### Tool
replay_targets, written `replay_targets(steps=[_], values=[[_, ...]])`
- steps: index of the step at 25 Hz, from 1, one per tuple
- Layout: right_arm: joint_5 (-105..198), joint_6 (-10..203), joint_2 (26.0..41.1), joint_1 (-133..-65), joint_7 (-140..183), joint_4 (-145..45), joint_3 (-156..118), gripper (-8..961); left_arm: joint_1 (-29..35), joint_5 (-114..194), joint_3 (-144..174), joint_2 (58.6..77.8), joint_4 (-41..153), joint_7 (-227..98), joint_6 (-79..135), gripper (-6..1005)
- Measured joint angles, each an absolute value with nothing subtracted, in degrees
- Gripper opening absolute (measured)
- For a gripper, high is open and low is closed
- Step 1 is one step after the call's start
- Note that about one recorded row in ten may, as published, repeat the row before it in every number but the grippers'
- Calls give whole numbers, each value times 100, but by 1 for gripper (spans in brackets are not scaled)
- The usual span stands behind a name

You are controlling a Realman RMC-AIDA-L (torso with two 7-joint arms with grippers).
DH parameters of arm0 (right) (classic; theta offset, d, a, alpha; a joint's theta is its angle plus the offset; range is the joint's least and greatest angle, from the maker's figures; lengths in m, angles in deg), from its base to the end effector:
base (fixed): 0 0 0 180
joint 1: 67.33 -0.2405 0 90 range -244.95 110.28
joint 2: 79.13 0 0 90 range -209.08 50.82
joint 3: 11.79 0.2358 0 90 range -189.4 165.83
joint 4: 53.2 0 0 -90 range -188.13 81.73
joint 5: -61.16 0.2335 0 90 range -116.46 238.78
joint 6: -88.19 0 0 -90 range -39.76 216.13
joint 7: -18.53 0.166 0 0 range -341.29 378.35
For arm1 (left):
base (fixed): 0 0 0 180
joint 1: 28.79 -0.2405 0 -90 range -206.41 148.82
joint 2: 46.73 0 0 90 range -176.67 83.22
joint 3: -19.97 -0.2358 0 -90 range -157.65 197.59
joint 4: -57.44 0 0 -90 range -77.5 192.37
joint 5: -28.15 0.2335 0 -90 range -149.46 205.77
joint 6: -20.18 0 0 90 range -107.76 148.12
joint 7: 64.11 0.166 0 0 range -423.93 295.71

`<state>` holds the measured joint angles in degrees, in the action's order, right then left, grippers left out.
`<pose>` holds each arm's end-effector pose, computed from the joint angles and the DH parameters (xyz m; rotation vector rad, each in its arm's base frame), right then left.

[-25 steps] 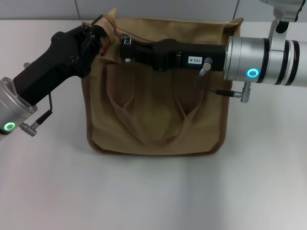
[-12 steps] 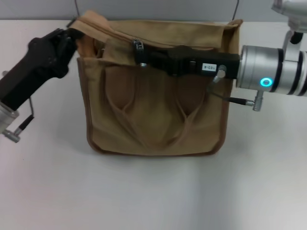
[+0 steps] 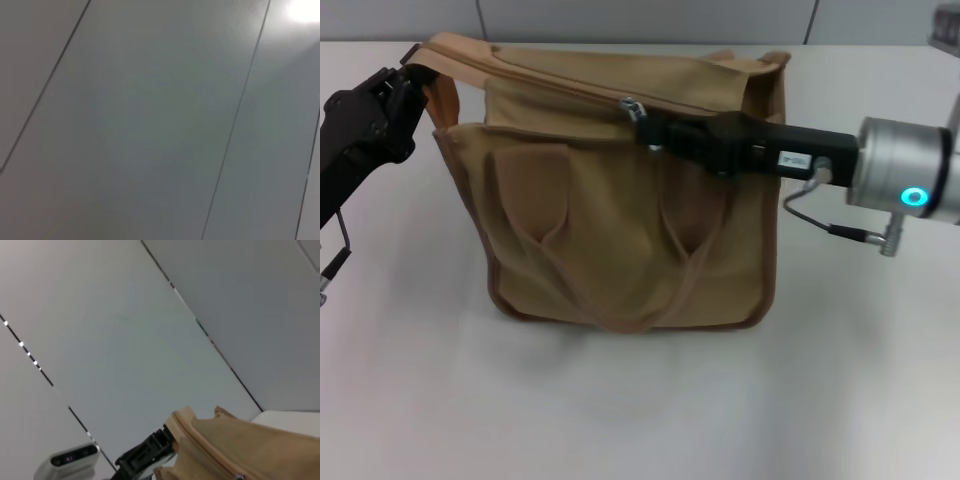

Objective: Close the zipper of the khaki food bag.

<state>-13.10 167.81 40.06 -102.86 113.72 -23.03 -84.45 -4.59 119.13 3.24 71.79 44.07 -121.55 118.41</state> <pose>0.1523 0.3665 -0.0613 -2.7097 1.0075 1.1758 -0.2816 0.3135 0.0271 -1.9571 -0.6165 -1.3843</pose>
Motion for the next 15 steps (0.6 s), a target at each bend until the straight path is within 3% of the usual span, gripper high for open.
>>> replay_targets(steps=[15], values=[[-1346, 17533, 3700, -9305, 11258, -2321, -7272, -2, -389, 11914, 285, 7183, 4409, -12194, 11740, 78]])
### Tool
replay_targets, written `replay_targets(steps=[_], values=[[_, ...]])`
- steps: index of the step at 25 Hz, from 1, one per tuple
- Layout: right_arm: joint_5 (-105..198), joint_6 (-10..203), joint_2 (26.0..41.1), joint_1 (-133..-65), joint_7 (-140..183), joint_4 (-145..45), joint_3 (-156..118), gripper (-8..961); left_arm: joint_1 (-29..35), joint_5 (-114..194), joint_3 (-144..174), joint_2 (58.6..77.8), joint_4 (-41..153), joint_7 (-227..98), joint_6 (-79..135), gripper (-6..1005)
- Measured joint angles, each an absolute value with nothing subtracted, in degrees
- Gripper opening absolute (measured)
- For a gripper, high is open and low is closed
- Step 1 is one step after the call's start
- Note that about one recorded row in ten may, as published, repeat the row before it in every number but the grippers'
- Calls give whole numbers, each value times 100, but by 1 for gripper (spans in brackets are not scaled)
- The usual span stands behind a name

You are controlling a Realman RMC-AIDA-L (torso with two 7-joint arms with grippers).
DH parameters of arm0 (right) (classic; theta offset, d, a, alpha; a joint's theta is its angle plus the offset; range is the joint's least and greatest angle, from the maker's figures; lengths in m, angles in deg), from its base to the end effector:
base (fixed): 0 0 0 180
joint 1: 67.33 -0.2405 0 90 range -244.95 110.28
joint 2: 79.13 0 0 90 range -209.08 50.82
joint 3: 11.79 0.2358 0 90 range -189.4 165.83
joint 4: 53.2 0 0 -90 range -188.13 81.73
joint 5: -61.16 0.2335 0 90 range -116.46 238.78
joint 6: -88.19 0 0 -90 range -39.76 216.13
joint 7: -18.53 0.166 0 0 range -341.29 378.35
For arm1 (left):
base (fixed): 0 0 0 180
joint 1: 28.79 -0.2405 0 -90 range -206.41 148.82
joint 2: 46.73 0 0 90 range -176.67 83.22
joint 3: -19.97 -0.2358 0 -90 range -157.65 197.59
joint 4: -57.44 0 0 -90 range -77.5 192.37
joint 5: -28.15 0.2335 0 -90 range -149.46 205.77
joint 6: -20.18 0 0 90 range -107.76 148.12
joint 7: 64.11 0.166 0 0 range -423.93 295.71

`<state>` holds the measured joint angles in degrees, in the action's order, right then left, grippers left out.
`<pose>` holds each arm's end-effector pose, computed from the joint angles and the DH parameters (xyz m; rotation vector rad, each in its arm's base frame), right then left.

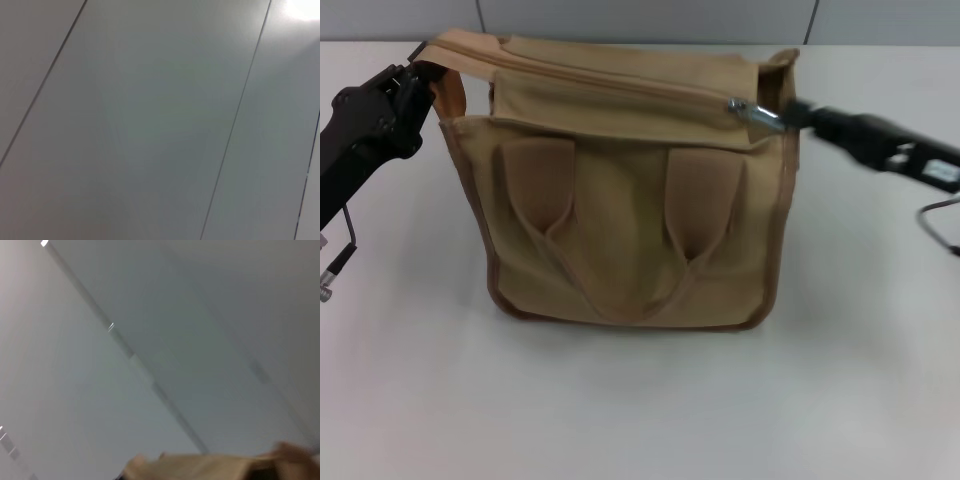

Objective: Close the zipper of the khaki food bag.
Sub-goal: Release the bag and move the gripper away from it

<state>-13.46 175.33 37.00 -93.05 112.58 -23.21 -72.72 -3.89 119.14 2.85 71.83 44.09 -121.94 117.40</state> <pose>0.2235 0.3481 -0.0020 -2.4472 1.0924 1.3070 -0.2794 0.3182 0.0249 -1.9670 -0.6269 -1.3788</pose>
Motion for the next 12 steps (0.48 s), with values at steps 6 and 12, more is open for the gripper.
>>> replay_targets(steps=[6, 12], values=[[-1347, 17929, 3699, -8879, 10941, -2343, -6233, -3, -385, 11902, 284, 7183, 4444, -12202, 11721, 79], [-1347, 18205, 3798, -8694, 10325, -2355, -5979, 22, -381, 11895, 283, 7201, 4459, -12162, 12078, 81]])
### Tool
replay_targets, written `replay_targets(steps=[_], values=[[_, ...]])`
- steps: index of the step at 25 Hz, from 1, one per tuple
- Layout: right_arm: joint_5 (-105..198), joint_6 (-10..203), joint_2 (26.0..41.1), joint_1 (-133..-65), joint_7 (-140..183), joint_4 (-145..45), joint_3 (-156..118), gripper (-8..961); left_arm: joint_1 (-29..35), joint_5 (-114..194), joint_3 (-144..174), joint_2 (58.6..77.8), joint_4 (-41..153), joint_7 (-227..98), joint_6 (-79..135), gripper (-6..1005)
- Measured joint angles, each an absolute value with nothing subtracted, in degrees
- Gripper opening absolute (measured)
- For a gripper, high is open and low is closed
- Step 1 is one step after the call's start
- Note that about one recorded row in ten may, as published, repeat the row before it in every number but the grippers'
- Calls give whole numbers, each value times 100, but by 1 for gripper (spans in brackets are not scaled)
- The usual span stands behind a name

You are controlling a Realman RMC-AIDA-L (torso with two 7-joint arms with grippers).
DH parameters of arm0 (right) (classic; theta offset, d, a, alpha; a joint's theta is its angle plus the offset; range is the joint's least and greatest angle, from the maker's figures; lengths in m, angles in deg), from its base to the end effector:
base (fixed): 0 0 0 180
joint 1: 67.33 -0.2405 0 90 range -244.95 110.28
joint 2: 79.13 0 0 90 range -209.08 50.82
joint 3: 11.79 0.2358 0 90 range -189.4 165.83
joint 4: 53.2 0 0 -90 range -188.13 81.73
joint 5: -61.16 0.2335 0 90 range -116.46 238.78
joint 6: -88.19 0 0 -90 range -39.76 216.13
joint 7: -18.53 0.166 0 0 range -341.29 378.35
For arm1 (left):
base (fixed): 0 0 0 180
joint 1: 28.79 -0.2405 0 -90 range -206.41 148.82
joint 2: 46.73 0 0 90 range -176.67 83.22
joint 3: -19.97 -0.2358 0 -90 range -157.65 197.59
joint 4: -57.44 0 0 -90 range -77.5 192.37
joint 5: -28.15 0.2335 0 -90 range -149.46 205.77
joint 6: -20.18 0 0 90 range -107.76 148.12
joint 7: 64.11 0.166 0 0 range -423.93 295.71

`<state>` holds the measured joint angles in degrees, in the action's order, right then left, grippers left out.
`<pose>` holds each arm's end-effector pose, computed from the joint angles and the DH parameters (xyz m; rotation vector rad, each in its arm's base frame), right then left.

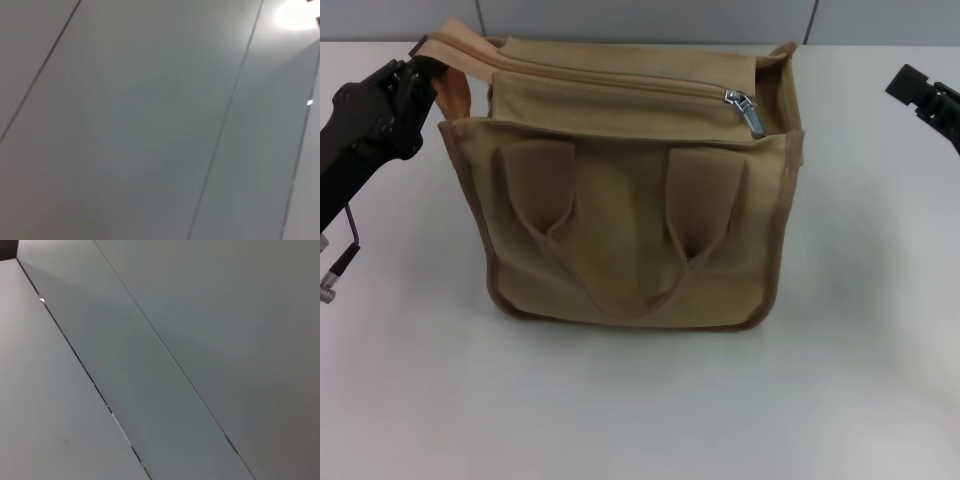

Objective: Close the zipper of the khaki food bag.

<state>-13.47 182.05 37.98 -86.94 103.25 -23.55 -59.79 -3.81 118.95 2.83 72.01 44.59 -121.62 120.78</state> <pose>0.2603 0.3230 0.0375 -2.2181 0.9107 1.4238 -0.2708 0.3121 0.0255 -1.9753 -0.5865 -1.4430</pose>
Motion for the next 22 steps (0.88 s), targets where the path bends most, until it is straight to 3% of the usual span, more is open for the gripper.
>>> replay_targets(steps=[8, 14, 19, 22], values=[[-1346, 18223, 3923, -8749, 9819, -2522, -6023, 368, -286, 11951, 94, 7201, 4456, -12257, 12750, 83], [-1414, 18252, 3975, -8810, 9728, -2586, -6026, 364, -259, 11959, -861, 7189, 3946, -12525, 13203, 300], [-1543, 18259, 3982, -8854, 9720, -2602, -6024, 360, -360, 11967, -1674, 7174, 3288, -12536, 13359, 538], [-1632, 18310, 3987, -8866, 9692, -2592, -6023, 386, -527, 11971, -2362, 7173, 2825, -12435, 13374, 559]])
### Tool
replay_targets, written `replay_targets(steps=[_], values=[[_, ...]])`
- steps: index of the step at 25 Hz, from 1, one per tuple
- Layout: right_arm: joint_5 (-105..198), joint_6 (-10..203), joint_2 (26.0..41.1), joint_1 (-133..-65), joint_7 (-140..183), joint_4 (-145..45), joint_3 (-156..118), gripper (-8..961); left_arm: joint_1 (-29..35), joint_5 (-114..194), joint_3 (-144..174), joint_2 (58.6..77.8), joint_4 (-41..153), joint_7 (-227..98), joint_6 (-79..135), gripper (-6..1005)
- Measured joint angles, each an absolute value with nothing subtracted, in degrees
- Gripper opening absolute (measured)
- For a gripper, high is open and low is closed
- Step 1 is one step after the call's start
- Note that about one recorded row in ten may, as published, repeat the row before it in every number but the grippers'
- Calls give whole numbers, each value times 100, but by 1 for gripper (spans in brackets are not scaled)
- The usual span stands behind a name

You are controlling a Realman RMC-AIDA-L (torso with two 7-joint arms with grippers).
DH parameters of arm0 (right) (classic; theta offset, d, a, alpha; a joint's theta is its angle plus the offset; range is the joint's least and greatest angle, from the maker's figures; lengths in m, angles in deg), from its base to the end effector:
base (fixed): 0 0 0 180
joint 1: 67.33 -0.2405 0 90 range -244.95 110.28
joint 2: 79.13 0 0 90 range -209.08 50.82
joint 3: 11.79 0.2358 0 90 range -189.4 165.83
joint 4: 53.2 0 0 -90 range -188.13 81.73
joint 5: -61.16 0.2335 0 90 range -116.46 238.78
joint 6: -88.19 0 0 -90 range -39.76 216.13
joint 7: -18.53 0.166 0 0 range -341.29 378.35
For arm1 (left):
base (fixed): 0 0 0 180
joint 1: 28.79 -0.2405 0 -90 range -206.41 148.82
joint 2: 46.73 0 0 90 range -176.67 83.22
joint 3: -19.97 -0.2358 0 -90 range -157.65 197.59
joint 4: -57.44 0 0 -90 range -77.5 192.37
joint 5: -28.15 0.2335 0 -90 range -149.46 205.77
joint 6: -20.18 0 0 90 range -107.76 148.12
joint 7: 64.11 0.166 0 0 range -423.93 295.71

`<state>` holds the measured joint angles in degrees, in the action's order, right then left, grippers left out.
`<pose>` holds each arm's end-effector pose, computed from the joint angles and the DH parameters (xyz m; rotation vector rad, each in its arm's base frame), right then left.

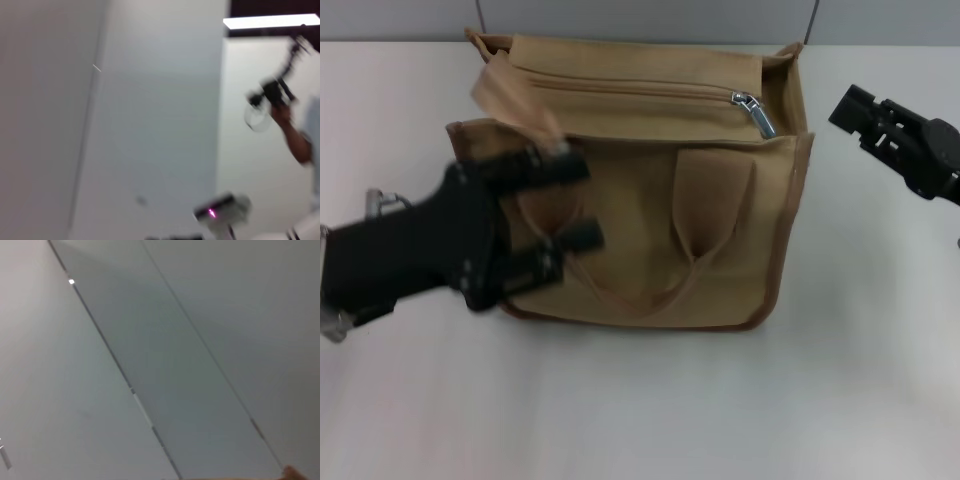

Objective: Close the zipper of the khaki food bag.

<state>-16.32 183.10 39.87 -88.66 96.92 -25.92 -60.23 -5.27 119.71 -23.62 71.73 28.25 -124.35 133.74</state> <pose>0.2476 0.3180 0.0108 -2.3010 0.8245 1.4088 -0.2228 0.2757 0.0150 -2.6092 -0.1914 -1.4234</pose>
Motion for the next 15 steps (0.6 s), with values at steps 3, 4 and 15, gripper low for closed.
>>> replay_targets(steps=[3, 4, 15], values=[[-1817, 18733, 3978, -8884, 9291, -2571, -6027, 411, -612, 11972, -2586, 7176, 2670, -12354, 13357, 580], [-1921, 19007, 3968, -8894, 9046, -2570, -6029, 420, -674, 11974, -2712, 7177, 2593, -12280, 13345, 587], [-2795, 19604, 3991, -8801, 7653, -2547, -6015, 587, -1420, 12495, -2889, 7160, 2460, -11678, 13093, 621]])
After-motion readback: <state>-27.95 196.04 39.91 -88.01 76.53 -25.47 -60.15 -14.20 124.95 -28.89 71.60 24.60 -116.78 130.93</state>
